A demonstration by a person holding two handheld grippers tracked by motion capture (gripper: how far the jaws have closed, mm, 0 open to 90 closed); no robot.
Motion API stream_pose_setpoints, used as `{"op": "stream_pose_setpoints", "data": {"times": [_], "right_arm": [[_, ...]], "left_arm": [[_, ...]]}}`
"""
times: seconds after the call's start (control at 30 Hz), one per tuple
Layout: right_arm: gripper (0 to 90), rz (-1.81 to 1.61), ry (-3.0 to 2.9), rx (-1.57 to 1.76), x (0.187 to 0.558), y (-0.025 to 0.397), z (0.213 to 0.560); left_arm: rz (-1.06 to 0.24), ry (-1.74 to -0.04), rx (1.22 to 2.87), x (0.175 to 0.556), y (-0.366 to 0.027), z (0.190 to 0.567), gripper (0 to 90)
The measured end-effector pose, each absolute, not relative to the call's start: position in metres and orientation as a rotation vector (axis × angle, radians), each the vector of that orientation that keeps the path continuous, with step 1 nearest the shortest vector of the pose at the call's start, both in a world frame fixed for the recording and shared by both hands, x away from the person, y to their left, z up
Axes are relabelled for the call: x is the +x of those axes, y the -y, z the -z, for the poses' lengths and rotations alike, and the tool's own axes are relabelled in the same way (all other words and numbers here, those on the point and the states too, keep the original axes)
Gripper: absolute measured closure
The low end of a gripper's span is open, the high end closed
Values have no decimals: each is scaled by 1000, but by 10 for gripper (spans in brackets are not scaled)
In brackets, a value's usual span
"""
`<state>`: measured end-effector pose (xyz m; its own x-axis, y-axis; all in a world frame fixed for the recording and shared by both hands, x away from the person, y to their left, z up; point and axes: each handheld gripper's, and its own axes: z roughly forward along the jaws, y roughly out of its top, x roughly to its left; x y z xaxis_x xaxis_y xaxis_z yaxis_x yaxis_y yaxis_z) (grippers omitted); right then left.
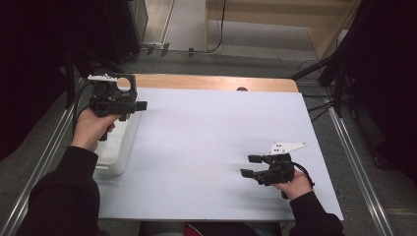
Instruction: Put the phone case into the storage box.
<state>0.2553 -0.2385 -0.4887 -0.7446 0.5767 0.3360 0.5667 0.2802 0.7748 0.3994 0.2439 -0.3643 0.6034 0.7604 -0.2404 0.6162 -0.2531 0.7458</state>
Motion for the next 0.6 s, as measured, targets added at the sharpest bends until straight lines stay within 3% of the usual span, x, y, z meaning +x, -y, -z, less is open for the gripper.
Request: {"op": "stream_pose_setpoints", "data": {"times": [0.6], "right_arm": [[289,-1507,-2504,1119,255,239,489]], "left_arm": [[-175,-984,2009,372,-217,373,262]]}}
